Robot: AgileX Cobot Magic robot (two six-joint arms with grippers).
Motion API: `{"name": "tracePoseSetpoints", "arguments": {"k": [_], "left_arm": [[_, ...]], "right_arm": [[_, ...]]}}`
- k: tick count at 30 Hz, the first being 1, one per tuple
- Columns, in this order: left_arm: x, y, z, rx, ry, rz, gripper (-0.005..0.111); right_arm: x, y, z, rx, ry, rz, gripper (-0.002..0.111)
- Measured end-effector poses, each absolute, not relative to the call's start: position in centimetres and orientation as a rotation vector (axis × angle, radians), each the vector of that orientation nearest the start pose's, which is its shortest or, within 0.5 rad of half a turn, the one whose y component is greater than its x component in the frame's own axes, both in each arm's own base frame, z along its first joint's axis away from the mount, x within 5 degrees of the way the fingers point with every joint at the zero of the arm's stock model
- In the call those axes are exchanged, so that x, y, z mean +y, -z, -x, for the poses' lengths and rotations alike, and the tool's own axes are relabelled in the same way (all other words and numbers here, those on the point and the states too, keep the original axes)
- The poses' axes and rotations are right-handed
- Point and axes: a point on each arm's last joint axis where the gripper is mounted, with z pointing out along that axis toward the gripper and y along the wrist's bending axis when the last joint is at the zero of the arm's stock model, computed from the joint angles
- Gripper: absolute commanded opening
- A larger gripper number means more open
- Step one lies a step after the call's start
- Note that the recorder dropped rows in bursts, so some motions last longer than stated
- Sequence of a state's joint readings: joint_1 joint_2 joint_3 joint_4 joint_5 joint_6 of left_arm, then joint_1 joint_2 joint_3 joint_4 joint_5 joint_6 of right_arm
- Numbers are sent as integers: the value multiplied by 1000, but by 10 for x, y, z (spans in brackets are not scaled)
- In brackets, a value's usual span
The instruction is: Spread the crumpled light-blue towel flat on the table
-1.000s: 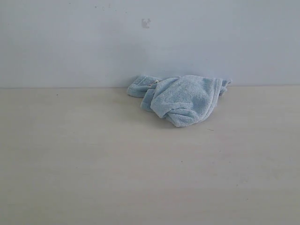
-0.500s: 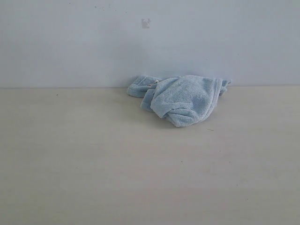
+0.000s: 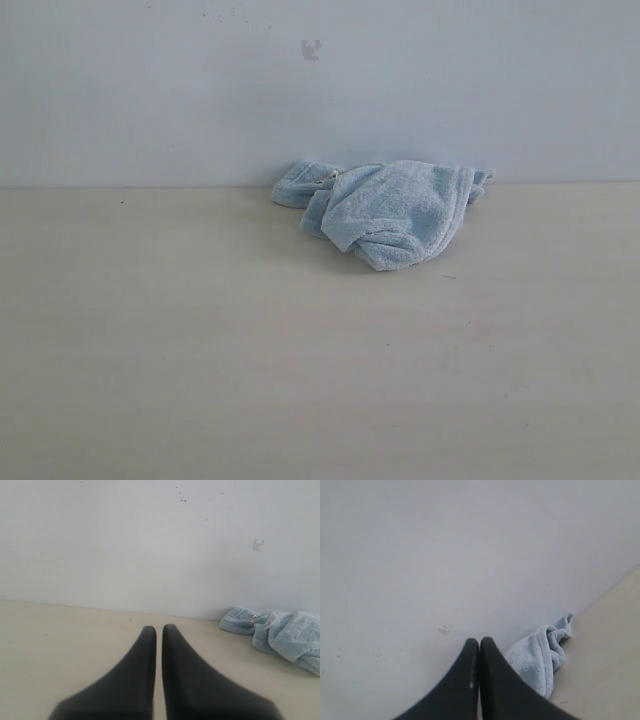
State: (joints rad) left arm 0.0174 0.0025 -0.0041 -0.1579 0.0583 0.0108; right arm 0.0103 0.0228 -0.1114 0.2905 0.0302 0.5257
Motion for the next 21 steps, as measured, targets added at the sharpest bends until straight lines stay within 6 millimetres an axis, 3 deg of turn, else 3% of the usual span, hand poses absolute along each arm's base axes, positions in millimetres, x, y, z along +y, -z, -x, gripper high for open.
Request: {"name": "tracePoseSetpoints", "arguments": {"k": [4, 8, 11, 14, 18, 21], "left_arm": [[0, -209, -56, 1536, 110, 119, 4], [0, -209, -56, 1536, 110, 119, 4], [0, -209, -56, 1536, 110, 119, 4], [0, -209, -56, 1536, 110, 119, 4], [0, -209, -56, 1536, 110, 119, 4], [1, -209, -56, 1535, 103, 125, 4]], "right_arm": [[7, -278, -62, 1482, -610, -445, 0], [19, -310, -98, 1653, -557, -286, 0], [35, -334, -143, 1787, -504, -159, 0], [53, -349, -204, 1972, -440, -49, 0], [70, -342, -276, 2187, -365, 87, 0], [64, -331, -319, 2266, -326, 70, 5]]}}
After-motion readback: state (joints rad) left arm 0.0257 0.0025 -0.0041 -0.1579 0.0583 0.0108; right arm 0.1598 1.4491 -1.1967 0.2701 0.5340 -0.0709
